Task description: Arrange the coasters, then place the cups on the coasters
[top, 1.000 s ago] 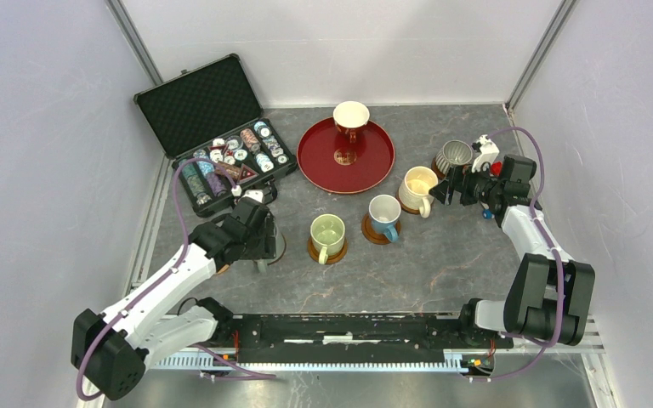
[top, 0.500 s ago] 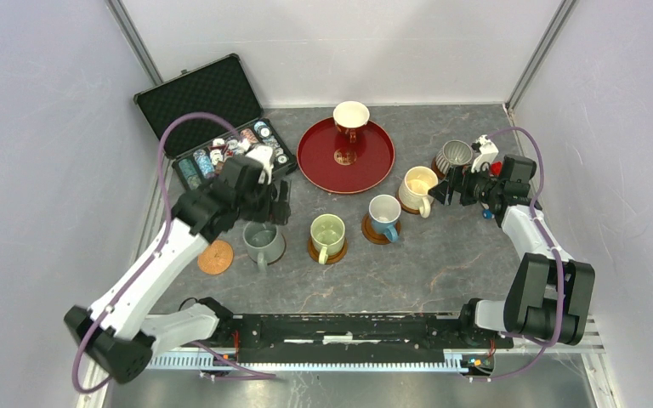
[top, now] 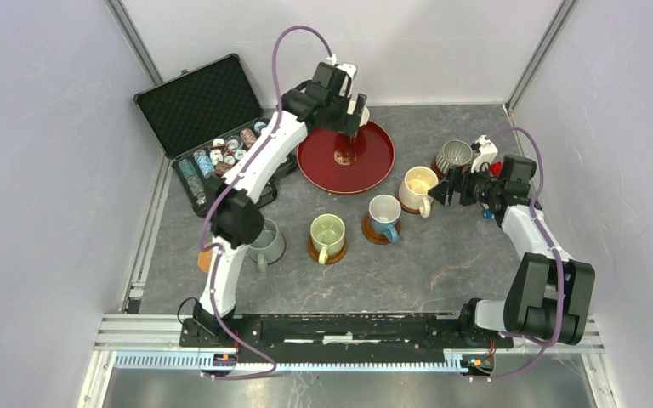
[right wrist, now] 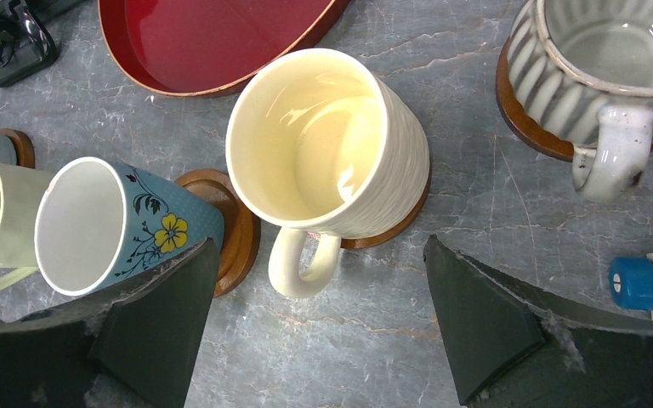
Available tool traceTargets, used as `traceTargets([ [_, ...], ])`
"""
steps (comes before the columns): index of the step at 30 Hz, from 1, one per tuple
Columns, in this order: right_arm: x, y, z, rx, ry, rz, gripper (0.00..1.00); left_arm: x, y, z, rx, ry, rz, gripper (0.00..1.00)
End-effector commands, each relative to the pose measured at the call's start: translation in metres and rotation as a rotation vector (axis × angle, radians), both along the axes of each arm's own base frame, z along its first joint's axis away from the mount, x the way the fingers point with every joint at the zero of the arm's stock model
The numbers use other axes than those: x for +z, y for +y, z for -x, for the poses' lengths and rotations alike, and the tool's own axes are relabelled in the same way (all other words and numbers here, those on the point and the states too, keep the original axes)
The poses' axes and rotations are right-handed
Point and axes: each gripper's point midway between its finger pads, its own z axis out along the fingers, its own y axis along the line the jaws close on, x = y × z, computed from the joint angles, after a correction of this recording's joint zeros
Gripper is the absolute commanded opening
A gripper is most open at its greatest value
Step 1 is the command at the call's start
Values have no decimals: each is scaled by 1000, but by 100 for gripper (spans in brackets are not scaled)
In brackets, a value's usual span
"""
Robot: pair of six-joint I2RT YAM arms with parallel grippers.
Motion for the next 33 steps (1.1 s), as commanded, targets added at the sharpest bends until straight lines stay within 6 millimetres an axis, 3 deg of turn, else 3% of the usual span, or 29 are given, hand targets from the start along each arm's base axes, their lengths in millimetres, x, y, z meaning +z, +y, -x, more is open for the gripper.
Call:
traceTargets([
  [1,18,-2,-7,12,-59,9,98,-3,-34,-41,66,-94,97,100],
  [6,18,-1,-6,14,-57,5,98,-41,-40,-65,127,-127,56,100],
  [10,17,0,-6,17,-53,-2,98,-55,-43,-82,173,-169,62,97],
  [16,18,-1,-7,15,-55,1,98,-81,-51,-100,200,-200,60,84],
  [20,18,-2,-9,13,-50,2,98,-103,-50,-106,217,-209,12,79],
  [24,17,-1,-9,18,-45,-1,98,-120,-46,-109,221,-201,-23,68],
  [28,19,-1,-9,23,-50,0,98,-121,-37,-108,239,-187,-32,50],
  [33,20,0,-8,27,-48,-5,98,-95,-19,-103,284,-197,-24,26],
])
